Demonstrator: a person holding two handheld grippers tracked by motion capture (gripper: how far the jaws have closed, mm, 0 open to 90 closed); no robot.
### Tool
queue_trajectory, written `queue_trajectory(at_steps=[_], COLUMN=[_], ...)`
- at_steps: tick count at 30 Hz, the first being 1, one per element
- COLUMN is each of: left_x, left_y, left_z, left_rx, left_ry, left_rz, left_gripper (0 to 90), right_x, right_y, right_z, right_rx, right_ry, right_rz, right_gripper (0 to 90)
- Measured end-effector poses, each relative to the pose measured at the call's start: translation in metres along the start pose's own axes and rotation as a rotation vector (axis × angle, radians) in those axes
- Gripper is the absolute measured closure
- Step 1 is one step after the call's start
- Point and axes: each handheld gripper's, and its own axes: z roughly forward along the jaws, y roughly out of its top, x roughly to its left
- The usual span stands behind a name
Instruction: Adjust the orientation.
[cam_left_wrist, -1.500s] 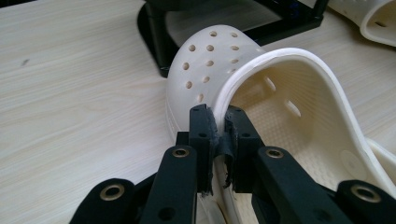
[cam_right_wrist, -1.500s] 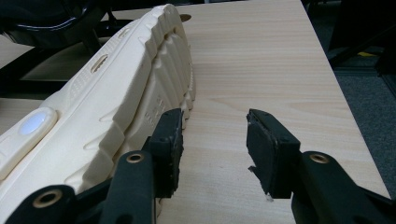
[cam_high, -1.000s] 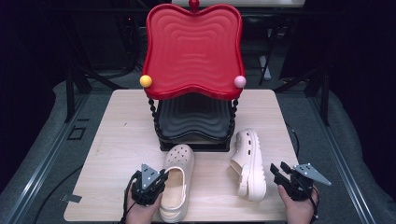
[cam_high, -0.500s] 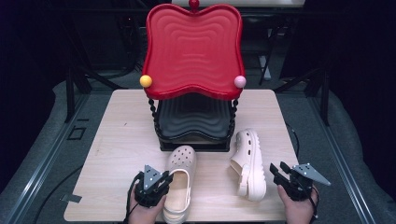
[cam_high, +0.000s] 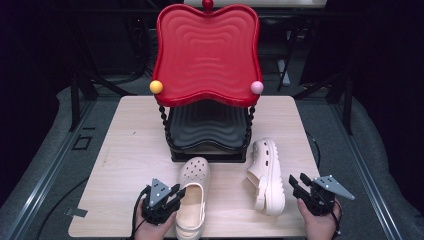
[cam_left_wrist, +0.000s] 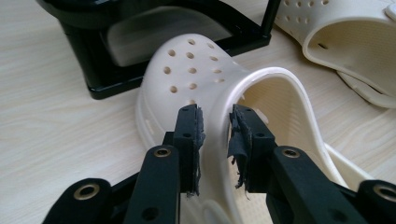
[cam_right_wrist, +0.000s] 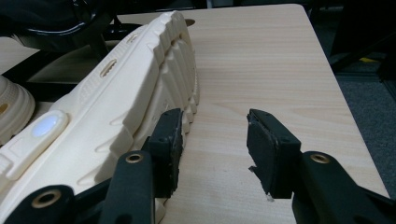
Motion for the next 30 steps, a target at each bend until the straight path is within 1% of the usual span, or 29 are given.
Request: queue_trajectory(at_steps=[1, 3, 4, 5, 7, 8, 9, 11, 12, 13, 14, 15, 16, 17, 18, 19, 20, 21, 22, 24, 25, 26, 27, 28, 29, 30], left_x=[0.003, 0.01, 0.01, 0.017, 0.024, 0.024, 0.028, 0.038, 0.044, 0.049, 0.055, 0.06, 0.067, 0.071, 0.076, 0.084, 0.084, 0.089, 0.095, 0.098, 0.1, 0.101, 0.102, 0.102, 0.102, 0.103], left_y=[0.0, -0.001, -0.001, -0.004, -0.009, -0.009, -0.012, -0.016, -0.017, -0.019, -0.02, -0.022, -0.024, -0.025, -0.027, -0.03, -0.03, -0.031, -0.033, -0.035, -0.036, -0.037, -0.038, -0.039, -0.039, -0.039], left_z=[-0.004, -0.011, -0.011, -0.016, -0.021, -0.021, -0.024, -0.028, -0.03, -0.031, -0.031, -0.032, -0.034, -0.035, -0.036, -0.038, -0.038, -0.038, -0.038, -0.038, -0.038, -0.037, -0.036, -0.035, -0.035, -0.035], left_rx=[-0.007, -0.022, -0.022, -0.023, -0.029, -0.029, -0.025, -0.021, -0.014, -0.01, -0.001, 0.004, 0.007, 0.008, 0.001, -0.02, -0.02, -0.024, -0.043, -0.048, -0.048, -0.042, -0.036, -0.038, -0.038, -0.036], left_ry=[-0.006, -0.004, -0.004, -0.002, 0.006, 0.006, 0.01, 0.011, 0.008, 0.004, -0.002, -0.006, -0.006, -0.013, -0.015, -0.01, -0.01, -0.014, -0.009, -0.001, 0.01, 0.028, 0.053, 0.061, 0.061, 0.059], left_rz=[-0.005, -0.023, -0.023, -0.031, -0.033, -0.033, -0.038, -0.048, -0.052, -0.053, -0.047, -0.039, -0.034, -0.038, -0.046, -0.083, -0.083, -0.101, -0.117, -0.116, -0.114, -0.103, -0.071, -0.061, -0.061, -0.053], left_gripper=[70.8, 68.0, 67.0, 65.9, 64.9, 64.4, 64.4, 62.5, 61.4, 61.1, 59.8, 59.8, 59.8, 59.1, 58.8, 58.6, 57.5, 57.5, 55.6, 54.3, 54.3, 53.6, 52.5, 51.9, 51.1, 50.9], right_x=[0.001, 0.007, 0.007, 0.013, 0.02, 0.023, 0.023, 0.031, 0.034, 0.037, 0.042, 0.042, 0.045, 0.049, 0.05, 0.054, 0.056, 0.056, 0.06, 0.062, 0.062, 0.063, 0.062, 0.062, 0.061, 0.061], right_y=[0.001, 0.004, 0.004, 0.005, 0.007, 0.007, 0.007, 0.008, 0.008, 0.009, 0.011, 0.011, 0.012, 0.013, 0.013, 0.013, 0.013, 0.013, 0.012, 0.01, 0.01, 0.009, 0.01, 0.01, 0.01, 0.01], right_z=[-0.001, -0.004, -0.004, -0.006, -0.009, -0.01, -0.01, -0.013, -0.013, -0.014, -0.016, -0.016, -0.018, -0.019, -0.019, -0.018, -0.016, -0.016, -0.013, -0.01, -0.01, -0.008, -0.008, -0.008, -0.009, -0.008], right_rx=[-0.005, -0.019, -0.019, -0.026, -0.024, -0.026, -0.026, -0.028, -0.044, -0.041, -0.06, -0.06, -0.044, -0.048, -0.04, -0.018, -0.01, -0.01, 0.011, 0.038, 0.038, 0.046, 0.051, 0.048, 0.063, 0.048], right_ry=[0.008, 0.029, 0.029, 0.043, 0.06, 0.066, 0.066, 0.067, 0.075, 0.092, 0.101, 0.101, 0.092, 0.105, 0.115, 0.124, 0.128, 0.128, 0.131, 0.125, 0.125, 0.12, 0.113, 0.11, 0.11, 0.108], right_rz=[-0.001, -0.019, -0.019, -0.048, -0.083, -0.101, -0.101, -0.142, -0.147, -0.149, -0.168, -0.168, -0.184, -0.191, -0.197, -0.209, -0.222, -0.222, -0.238, -0.259, -0.259, -0.271, -0.27, -0.27, -0.269, -0.26], right_gripper=[57.1, 60.7, 60.7, 63.1, 63.5, 63.5, 63.5, 63.5, 63.9, 64.7, 68.4, 68.4, 71.3, 74.6, 76.4, 79.7, 80.6, 80.6, 82.3, 82.9, 82.9, 84.1, 85.1, 85.7, 85.9, 86.0])
